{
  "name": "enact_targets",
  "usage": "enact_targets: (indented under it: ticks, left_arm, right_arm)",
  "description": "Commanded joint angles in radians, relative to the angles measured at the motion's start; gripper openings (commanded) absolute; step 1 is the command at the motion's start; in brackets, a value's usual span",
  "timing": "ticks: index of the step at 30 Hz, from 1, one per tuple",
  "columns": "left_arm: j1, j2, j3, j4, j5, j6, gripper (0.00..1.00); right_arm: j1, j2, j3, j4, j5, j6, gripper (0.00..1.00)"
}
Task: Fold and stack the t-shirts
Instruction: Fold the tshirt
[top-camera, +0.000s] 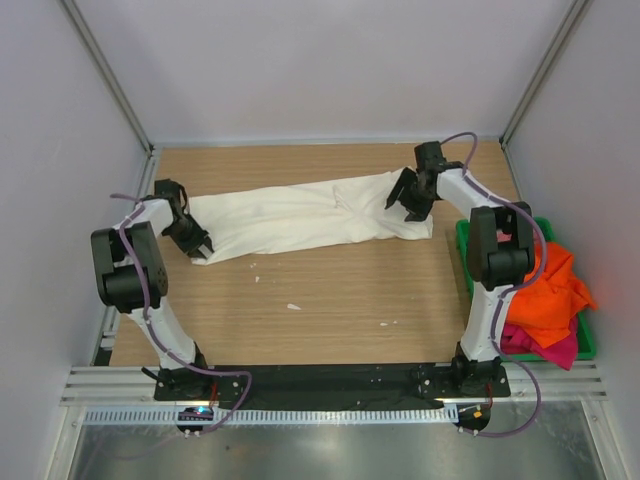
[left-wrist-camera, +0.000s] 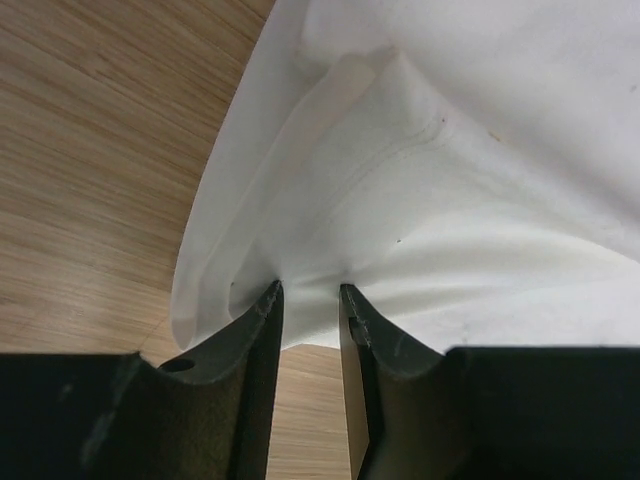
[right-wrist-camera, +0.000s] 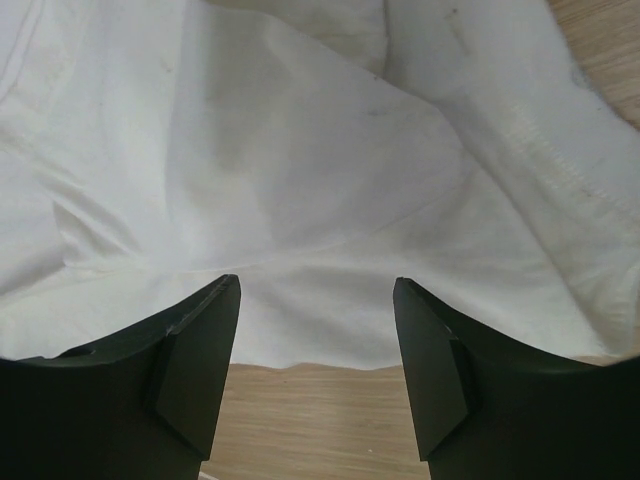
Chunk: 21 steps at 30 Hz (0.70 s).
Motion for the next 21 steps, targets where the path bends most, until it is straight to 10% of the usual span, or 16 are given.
enact_targets:
  ticks: [1,15,21]
  left_arm:
    - [0.001,0.025,-0.11,-0.038,-0.031,-0.027,0.32]
    - [-0.019,-0.223,-0.367,-0.081,0.1,-0.159,0.39]
    - [-0.217,-0.369,-0.489,-0.064,0.189,-0.295,0.45]
  right_arm:
    - [0.048,0.022,0.024,0.061,0.067,0.07,0.69]
    - [0.047,0.45,0.58,-0.047,0.322,-0.236,0.77]
    - [0.053,0.484,0.745,-0.095,0.325,-0.3,0.83]
